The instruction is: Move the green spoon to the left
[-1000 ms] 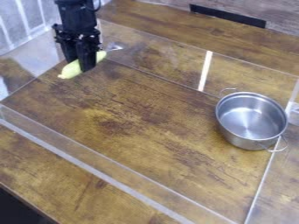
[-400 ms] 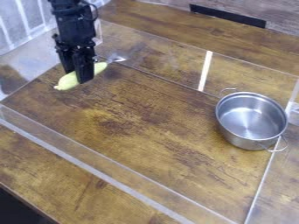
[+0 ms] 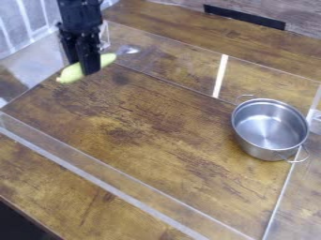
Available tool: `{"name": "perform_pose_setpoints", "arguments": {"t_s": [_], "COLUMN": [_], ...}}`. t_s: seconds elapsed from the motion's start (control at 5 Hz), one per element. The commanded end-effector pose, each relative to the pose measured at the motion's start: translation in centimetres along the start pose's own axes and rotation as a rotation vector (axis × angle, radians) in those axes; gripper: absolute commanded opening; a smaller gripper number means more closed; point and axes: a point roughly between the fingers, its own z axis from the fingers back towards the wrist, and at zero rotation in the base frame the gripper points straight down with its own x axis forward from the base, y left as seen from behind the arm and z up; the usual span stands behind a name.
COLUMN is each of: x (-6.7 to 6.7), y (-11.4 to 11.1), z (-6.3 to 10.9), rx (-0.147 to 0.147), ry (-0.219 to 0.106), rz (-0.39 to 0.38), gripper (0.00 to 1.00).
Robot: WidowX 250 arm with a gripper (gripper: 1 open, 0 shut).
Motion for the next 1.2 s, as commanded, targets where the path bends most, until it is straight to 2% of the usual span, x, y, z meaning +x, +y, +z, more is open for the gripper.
{"name": "perform_pose_setpoints", "arguments": {"t_s": [0.0,0.2,0.4,0.6,1.0], "x": [0.3,-0.3,-1.0,-1.4,-1.2], "y": [0.0,-0.8,-2.8,-4.0,-2.0], "z": [5.9,6.1,4.6,3.1,3.8], "rx": [0.060,0.031,0.006,-0.019,-0.023], "ry": [-0.106,-0.094,-0.086,-0.085,-0.134], "rz": [-0.098,-0.157,-0.158,-0.196,-0.100], "gripper": [0.00,0.00,0.00,0.00,0.00]}}
